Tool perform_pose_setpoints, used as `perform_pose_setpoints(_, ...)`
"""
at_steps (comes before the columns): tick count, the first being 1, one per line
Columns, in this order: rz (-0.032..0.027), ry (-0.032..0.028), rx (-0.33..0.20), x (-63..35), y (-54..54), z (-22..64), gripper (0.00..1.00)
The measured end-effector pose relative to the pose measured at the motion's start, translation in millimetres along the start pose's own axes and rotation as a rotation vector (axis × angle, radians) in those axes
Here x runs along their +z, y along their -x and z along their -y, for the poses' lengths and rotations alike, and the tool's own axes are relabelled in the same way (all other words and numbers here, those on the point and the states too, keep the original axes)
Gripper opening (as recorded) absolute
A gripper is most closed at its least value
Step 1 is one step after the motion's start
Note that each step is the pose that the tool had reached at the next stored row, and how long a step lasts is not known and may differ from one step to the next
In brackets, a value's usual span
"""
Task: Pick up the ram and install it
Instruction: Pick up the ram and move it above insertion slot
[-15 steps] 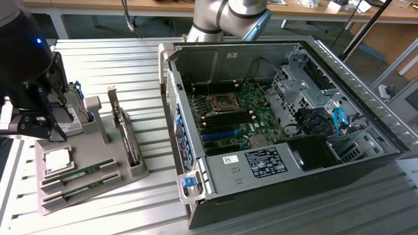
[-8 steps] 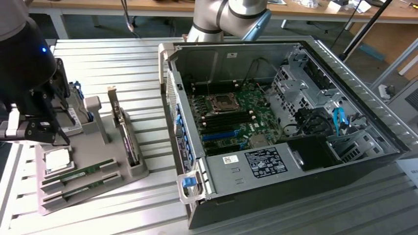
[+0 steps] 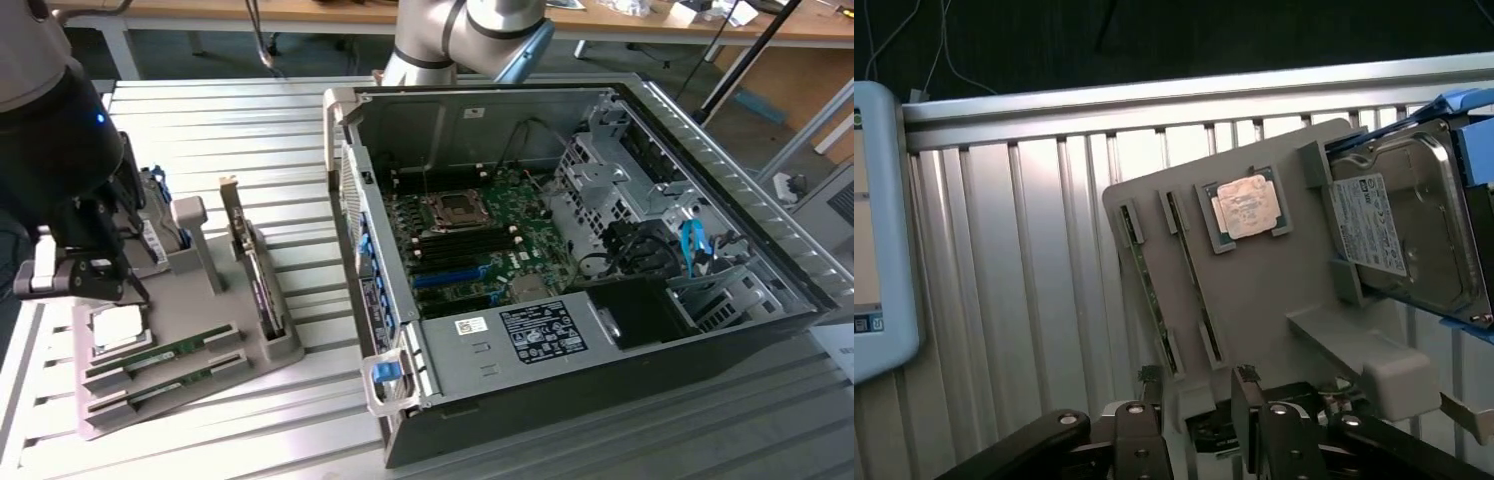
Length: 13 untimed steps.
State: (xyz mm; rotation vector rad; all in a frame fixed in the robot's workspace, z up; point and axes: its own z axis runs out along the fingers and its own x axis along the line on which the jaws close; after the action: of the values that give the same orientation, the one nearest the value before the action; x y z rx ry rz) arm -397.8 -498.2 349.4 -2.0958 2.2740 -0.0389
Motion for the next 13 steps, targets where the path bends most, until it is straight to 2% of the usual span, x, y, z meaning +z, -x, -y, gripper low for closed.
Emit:
perform_pose_setpoints(5, 0.0013, 0.0004, -0.025, 9.3, -0.3, -0.4, 0.40)
perform_pose_setpoints(13, 0.0016, 0.0005, -0.030, 27.9, -1.4, -1.4, 0.40)
